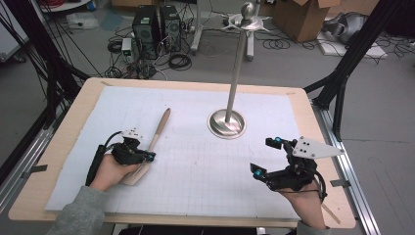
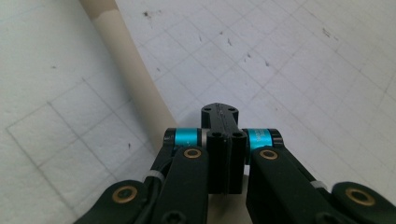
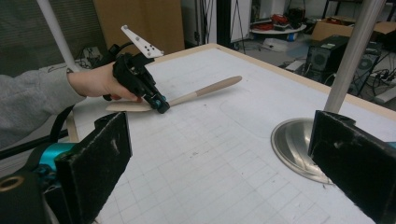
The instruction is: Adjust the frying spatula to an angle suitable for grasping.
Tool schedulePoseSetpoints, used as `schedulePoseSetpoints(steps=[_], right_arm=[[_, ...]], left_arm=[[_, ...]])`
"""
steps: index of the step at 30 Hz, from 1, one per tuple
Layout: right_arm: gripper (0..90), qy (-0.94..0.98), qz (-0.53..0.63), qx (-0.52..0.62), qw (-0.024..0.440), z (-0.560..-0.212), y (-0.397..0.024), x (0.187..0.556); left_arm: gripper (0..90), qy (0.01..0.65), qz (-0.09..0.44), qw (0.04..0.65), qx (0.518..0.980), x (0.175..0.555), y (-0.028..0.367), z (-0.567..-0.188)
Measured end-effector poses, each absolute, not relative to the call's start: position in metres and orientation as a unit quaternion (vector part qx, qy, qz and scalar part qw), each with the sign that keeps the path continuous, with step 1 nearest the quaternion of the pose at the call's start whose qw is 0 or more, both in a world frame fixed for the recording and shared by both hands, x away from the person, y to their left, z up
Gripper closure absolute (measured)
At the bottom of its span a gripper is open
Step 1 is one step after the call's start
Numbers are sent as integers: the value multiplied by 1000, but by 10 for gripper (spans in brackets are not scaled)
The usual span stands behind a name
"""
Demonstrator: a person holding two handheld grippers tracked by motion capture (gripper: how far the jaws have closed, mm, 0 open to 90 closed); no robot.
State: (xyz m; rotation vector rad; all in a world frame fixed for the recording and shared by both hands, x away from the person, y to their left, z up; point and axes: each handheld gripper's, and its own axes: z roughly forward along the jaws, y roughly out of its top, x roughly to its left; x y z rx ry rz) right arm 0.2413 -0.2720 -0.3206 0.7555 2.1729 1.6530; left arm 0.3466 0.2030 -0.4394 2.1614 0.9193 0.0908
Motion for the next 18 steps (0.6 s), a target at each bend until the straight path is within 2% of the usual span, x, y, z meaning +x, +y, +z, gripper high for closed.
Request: schedulePoseSetpoints(steps=[7,18], right_arm=[[50,756,579,263,154,-320,-272,241],[50,758,578,259,153,-320,-270,243]], left_arm=[[899,358,24,391,848,336,214,-441],[899,357,33,367,858,327,223,-436]])
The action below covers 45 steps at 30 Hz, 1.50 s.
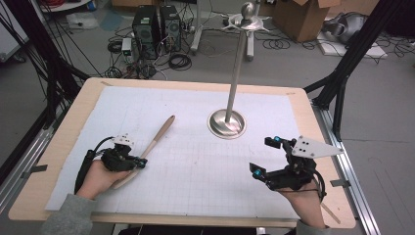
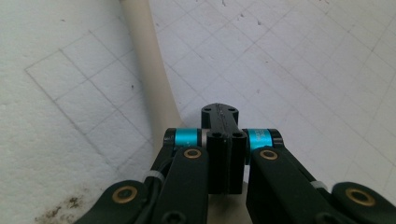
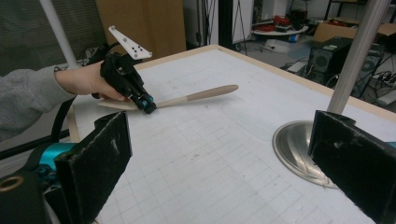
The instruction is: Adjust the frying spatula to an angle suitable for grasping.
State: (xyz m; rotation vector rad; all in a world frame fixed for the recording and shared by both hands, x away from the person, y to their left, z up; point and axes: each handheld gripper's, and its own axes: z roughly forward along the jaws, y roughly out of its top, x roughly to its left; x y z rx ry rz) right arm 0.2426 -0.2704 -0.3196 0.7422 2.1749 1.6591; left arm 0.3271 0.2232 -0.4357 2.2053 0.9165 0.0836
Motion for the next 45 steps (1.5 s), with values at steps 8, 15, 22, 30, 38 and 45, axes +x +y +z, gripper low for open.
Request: schedulePoseSetpoints(steps=[8,15,22,30,38,45], right_arm=[[50,758,580,256,154,-318,-269,243],[50,761,577,253,152,-319,-265,245],[50,762,577,253,152,-319,-265,245],[50,761,577,256,151,-318,-267,245],[50,760,577,258,152,-320,-269,248],[50,759,580,256,150,-319,-269,248]], left_arm=[[898,350,44,362,863,325,221,-432],[898,347,58,386,853,322,223,-421],[898,372,82,414,827,326,228,-411],[898,399,102,427,805,350,224,-409],[898,425,91,432,790,365,227,-413],[898,438,100,422,788,384,218,-399]])
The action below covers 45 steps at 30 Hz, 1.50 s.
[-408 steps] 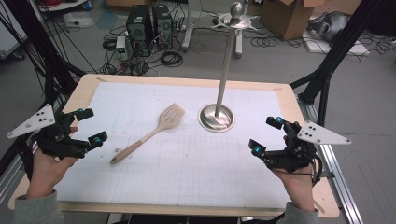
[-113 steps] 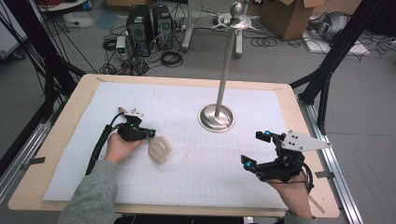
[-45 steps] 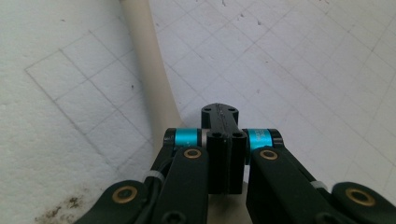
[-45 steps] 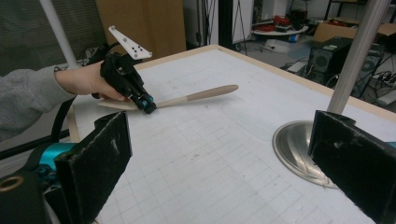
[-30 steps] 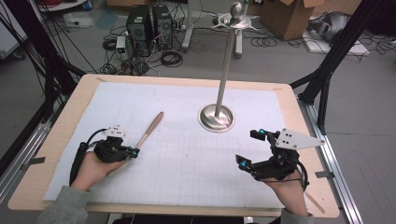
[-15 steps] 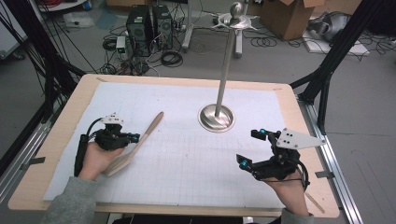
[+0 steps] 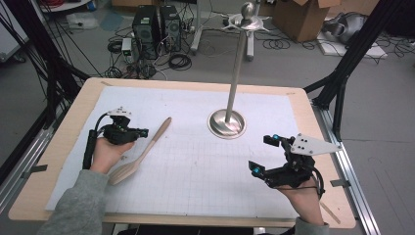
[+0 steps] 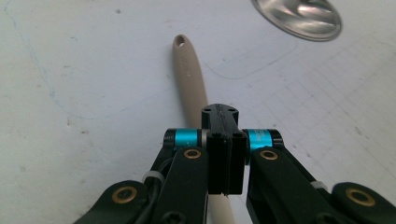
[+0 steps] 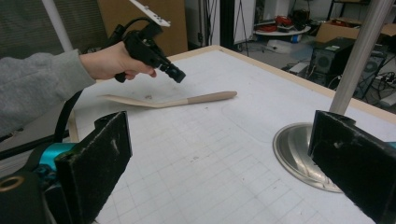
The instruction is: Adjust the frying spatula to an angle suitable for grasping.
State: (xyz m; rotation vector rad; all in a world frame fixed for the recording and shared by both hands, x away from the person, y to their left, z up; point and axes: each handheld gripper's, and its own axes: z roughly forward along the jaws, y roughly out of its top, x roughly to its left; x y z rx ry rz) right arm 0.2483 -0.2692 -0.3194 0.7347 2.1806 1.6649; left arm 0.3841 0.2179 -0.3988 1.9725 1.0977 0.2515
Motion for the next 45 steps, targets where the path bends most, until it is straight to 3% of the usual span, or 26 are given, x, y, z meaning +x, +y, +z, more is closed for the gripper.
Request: schedulePoseSetpoints(steps=[11,17,45], right_arm=[[50,756,584,257,146,-320,-273,249],[50,753,587,258,148,-319,-275,247],[50,758,581,258,146,-321,-273,248]], left_arm=[[898,451,95,412,786,408,210,-427],[898,470,86,374,795,412,205,-437],[898,423,75,374,822,408,189,-437]])
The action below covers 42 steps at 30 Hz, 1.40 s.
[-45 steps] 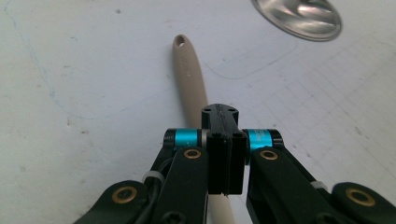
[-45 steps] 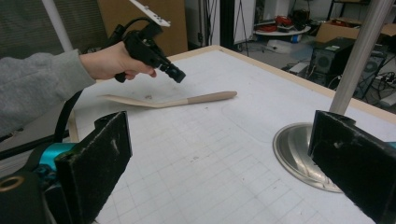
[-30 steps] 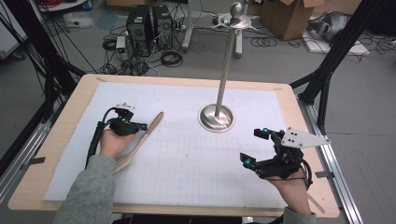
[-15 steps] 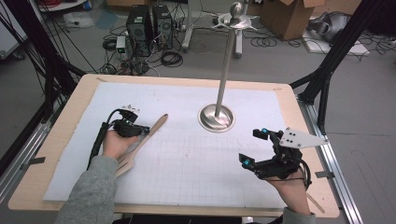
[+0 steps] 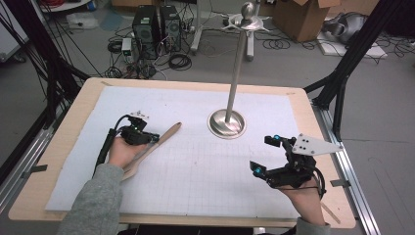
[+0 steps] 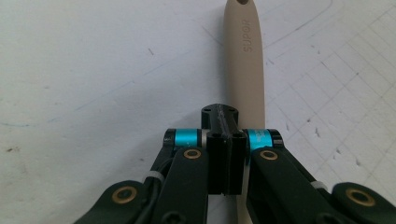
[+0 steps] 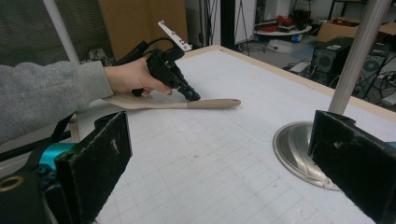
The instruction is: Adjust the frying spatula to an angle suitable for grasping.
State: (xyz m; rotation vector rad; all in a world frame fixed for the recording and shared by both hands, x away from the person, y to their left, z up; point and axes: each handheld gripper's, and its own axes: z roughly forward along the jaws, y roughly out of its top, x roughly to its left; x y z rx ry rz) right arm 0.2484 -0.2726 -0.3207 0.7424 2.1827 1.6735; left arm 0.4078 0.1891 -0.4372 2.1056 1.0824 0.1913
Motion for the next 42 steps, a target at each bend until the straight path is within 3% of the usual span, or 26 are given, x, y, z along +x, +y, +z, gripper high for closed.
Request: schedulePoseSetpoints(steps=[7,28,33,40,42], right_arm=[[50,760,580,256,146,-322,-272,249],[50,763,577,253,145,-321,-269,251],[50,762,578,254,145,-321,-268,252],[50,761,580,252,143,-321,-268,253],[50,760,582,252,142,-321,-268,253]], left_arm=[[898,418,90,369,825,406,189,-435],[887,372,141,454,798,364,213,-379],[716,375,144,461,791,352,215,-373],[542,371,160,488,774,337,220,-378],[430,366,157,486,778,337,221,-377]])
